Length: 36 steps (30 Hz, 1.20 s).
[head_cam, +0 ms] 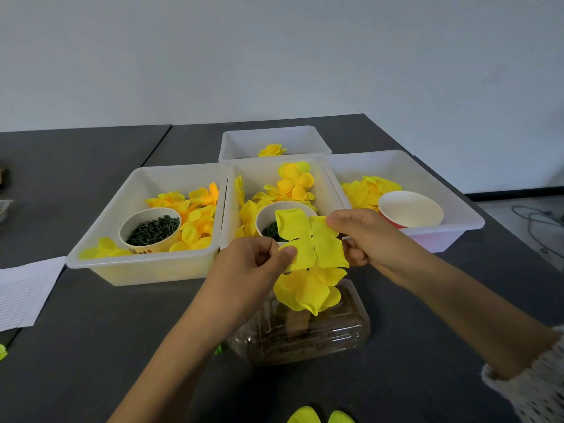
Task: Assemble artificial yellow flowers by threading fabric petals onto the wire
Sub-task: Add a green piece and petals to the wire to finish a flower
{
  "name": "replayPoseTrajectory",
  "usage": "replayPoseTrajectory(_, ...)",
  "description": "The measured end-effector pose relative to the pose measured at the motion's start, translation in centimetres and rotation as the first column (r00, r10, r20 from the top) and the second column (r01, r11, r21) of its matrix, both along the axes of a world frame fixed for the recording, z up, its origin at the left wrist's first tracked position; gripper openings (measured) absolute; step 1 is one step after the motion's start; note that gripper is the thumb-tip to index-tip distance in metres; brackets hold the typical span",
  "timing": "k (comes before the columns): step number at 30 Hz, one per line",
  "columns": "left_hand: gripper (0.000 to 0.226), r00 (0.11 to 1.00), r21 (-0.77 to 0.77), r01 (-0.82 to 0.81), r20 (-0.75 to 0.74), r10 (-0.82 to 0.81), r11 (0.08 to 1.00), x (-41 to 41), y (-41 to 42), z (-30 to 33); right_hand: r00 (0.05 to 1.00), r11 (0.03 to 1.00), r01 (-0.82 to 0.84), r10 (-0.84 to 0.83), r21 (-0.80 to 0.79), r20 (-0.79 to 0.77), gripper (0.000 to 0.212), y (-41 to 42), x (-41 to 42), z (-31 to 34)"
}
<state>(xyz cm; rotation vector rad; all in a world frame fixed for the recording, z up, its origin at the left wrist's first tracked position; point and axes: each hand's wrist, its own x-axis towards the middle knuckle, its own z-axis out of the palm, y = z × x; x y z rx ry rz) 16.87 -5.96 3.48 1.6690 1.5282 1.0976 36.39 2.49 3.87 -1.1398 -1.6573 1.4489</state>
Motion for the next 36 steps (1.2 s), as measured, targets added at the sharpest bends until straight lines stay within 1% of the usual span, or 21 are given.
replayPoseTrajectory(2, 0.044, 1.0, 0.007, -0.004, 0.014, 0.004, 1.0, 0.1, 0.1, 0.1, 1.0, 1.0, 0.01, -0.01, -0.003, -0.008, 0.043, 0.1, 0.0, 0.0)
replayPoseTrajectory(5, 0.046, 0.998, 0.012, 0.005, 0.056, -0.006, 1.0, 0.5, 0.2, 0.2, 0.999, 0.999, 0.032, -0.032, 0.013, -0.003, 0.041, 0.5, 0.1, 0.1)
replayPoseTrajectory(8, 0.047, 0.999, 0.011, 0.003, 0.05, -0.004, 1.0, 0.8, 0.3, 0.2, 0.999, 0.999, 0.042, -0.043, 0.023, 0.028, 0.04, 0.7, 0.2, -0.1)
replayPoseTrajectory(12, 0.047, 0.997, 0.0, -0.004, 0.074, 0.004, 1.0, 0.8, 0.4, 0.0, 1.0, 1.0, 0.012, -0.012, -0.02, 0.008, 0.043, 0.8, 0.1, -0.6)
replayPoseTrajectory(15, 0.046, 0.996, 0.001, -0.006, 0.091, 0.006, 1.0, 1.0, 0.5, 0.0, 1.0, 0.999, 0.02, -0.02, -0.042, 0.011, 0.036, 1.1, 0.1, -0.9)
replayPoseTrajectory(17, 0.047, 0.996, 0.004, -0.012, 0.086, 0.011, 1.0, 1.0, 0.6, -0.1, 0.998, 0.998, 0.029, -0.027, -0.054, 0.053, 0.029, 1.2, 0.0, -1.2)
replayPoseTrajectory(19, 0.047, 0.998, -0.003, -0.027, 0.064, 0.027, 1.0, 1.0, 0.6, -0.3, 0.993, 0.998, 0.026, -0.02, -0.055, 0.115, 0.028, 1.2, -0.3, -1.6)
replayPoseTrajectory(21, 0.045, 0.998, -0.016, -0.051, 0.021, 0.051, 0.999, 0.7, 0.4, -0.7, 0.988, 0.999, 0.007, 0.0, -0.045, 0.154, 0.031, 1.2, -0.3, -2.0)
replayPoseTrajectory(25, 0.046, 0.993, -0.035, -0.081, -0.086, 0.078, 0.996, 0.3, -0.4, -1.5, 0.977, 0.997, -0.036, 0.022, 0.064, 0.213, 0.047, 0.8, -0.1, -2.7)
replayPoseTrajectory(29, 0.044, 0.98, -0.083, -0.125, -0.164, 0.11, 0.989, 0.4, -1.4, -2.4, 0.953, 0.982, -0.063, 0.006, 0.18, 0.303, 0.04, 0.3, 0.0, -3.9)
replayPoseTrajectory(32, 0.041, 0.962, -0.114, -0.152, -0.244, 0.121, 0.982, 0.8, -1.7, -2.9, 0.936, 0.974, -0.08, 0.0, 0.21, 0.353, 0.038, 0.0, 0.2, -4.8)
replayPoseTrajectory(36, 0.041, 0.958, -0.124, -0.156, -0.259, 0.12, 0.98, 0.7, -1.8, -3.2, 0.914, 0.962, -0.092, -0.021, 0.258, 0.406, 0.037, -0.5, 0.5, -5.3)
